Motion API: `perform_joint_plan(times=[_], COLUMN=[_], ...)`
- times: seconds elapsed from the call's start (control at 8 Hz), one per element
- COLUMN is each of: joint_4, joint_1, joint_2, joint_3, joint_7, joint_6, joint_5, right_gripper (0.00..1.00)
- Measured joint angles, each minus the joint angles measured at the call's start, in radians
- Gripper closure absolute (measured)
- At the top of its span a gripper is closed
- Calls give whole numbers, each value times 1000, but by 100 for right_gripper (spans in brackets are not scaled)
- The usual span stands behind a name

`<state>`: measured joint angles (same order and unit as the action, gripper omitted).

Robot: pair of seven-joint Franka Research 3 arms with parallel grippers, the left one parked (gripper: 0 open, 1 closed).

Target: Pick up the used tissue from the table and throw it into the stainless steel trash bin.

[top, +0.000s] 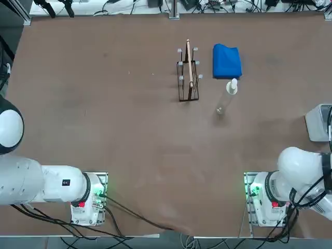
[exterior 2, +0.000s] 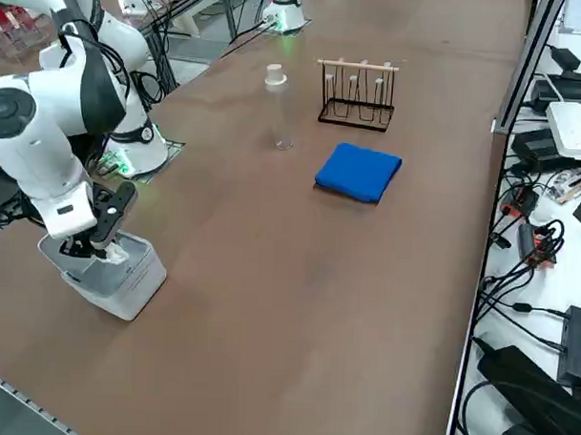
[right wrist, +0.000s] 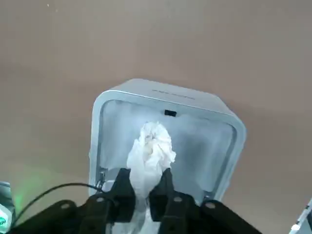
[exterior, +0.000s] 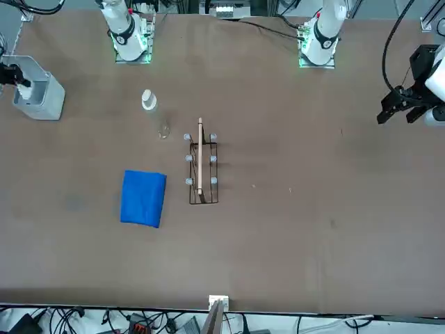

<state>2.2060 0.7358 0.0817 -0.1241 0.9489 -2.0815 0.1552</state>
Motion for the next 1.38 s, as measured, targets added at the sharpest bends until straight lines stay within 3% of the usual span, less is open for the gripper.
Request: perform_joint_plan(times=[0.5,0.75,1.0,1.38], joint_4=[-15,-97,-232,-390], joint_1=[0,-2,-45,-260], joint_2=[4,-16,-39,-46], joint_3=[7,20,77,128], joint_7=[11,39,32,-164], joint_6=[10,109,228,283], joint_5=[1,-18,-110,-142], right_gripper=[6,0,0,0])
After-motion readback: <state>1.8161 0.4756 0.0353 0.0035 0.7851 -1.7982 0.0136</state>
